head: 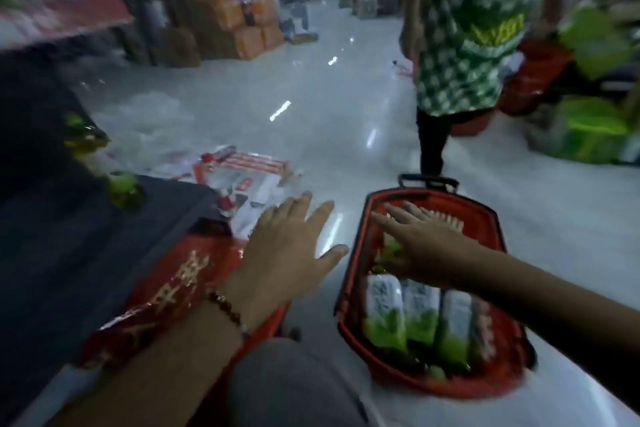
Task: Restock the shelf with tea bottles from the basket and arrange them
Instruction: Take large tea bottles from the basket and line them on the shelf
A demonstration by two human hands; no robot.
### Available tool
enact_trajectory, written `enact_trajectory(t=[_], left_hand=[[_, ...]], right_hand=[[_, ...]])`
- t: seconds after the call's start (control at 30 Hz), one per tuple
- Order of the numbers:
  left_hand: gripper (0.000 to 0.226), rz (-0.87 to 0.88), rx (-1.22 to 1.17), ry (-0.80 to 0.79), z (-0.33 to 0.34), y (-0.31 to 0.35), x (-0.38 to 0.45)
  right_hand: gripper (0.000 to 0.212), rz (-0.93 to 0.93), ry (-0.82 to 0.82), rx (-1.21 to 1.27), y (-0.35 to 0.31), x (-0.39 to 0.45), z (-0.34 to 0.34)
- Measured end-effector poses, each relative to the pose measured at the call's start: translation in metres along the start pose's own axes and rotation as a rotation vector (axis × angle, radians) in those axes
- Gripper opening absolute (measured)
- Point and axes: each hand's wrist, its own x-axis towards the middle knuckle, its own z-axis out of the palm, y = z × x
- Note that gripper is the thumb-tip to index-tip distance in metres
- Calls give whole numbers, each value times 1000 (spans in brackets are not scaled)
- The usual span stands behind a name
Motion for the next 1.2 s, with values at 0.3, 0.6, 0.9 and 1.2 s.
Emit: enact_trajectory(t=[0.3,0.6,0.9,1.2], left_hand=[[66,156,-10,-307,155,104,-1],[47,117,-48,-303,188,89,-5],[45,83,-134,-277,193,72,-4],[48,-142,-433,-311,183,63,-12]], right_hand=[[72,446,-325,689,48,-62,181],[46,803,-106,1361,2,10,231],[43,899,-178,1621,11,19,223],[55,865,-262,1735,30,6,202]])
